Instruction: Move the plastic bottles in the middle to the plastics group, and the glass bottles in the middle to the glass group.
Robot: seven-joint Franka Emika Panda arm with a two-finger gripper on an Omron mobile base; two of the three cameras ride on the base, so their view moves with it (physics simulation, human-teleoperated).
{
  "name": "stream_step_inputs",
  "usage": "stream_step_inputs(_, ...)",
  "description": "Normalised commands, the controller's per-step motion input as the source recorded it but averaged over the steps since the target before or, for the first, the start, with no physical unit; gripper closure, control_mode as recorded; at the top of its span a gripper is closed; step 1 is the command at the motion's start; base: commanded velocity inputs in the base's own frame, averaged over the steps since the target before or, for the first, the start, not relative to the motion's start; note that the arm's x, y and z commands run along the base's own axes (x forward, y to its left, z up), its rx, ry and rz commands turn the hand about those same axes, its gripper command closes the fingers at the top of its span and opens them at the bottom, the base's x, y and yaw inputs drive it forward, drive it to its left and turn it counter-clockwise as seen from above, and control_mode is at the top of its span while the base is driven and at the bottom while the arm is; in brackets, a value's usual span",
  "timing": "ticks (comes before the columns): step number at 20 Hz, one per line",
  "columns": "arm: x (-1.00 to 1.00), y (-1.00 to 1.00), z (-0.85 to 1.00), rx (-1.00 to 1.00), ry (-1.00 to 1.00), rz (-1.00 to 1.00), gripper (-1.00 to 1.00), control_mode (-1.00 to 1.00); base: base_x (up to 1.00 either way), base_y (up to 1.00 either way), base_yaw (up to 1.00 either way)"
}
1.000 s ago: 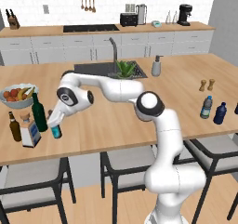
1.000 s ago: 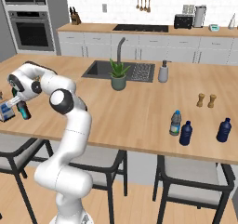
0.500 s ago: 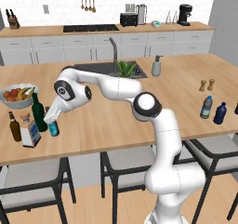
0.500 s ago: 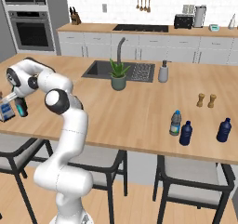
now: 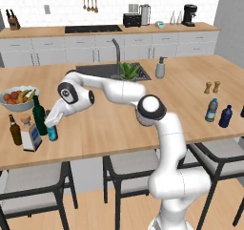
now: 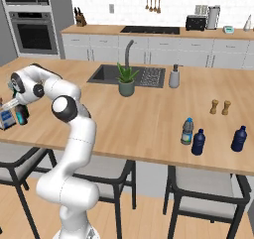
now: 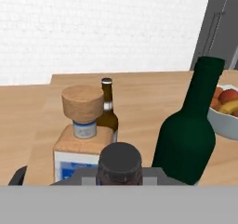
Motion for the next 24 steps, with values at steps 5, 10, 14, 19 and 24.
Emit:
stream_step_inputs(5,0.0,0.01,-0.21,0.0,0.0,0.01,1.0,-1.0,0.0,0.0,0.0)
stream_step_inputs(10,0.0,0.08,-0.08,0.0,0.0,0.0,1.0,-1.0,0.0,0.0,0.0)
stream_step_inputs(14,0.0,0.17,-0.03,0.0,0.0,0.0,1.0,-1.0,0.0,0.0,0.0)
stream_step_inputs(19,0.0,0.22,-0.08,0.0,0.0,0.0,1.0,-1.0,0.0,0.0,0.0)
stream_step_inputs(24,0.0,0.1,-0.07,0.0,0.0,0.0,1.0,-1.0,0.0,0.0,0.0)
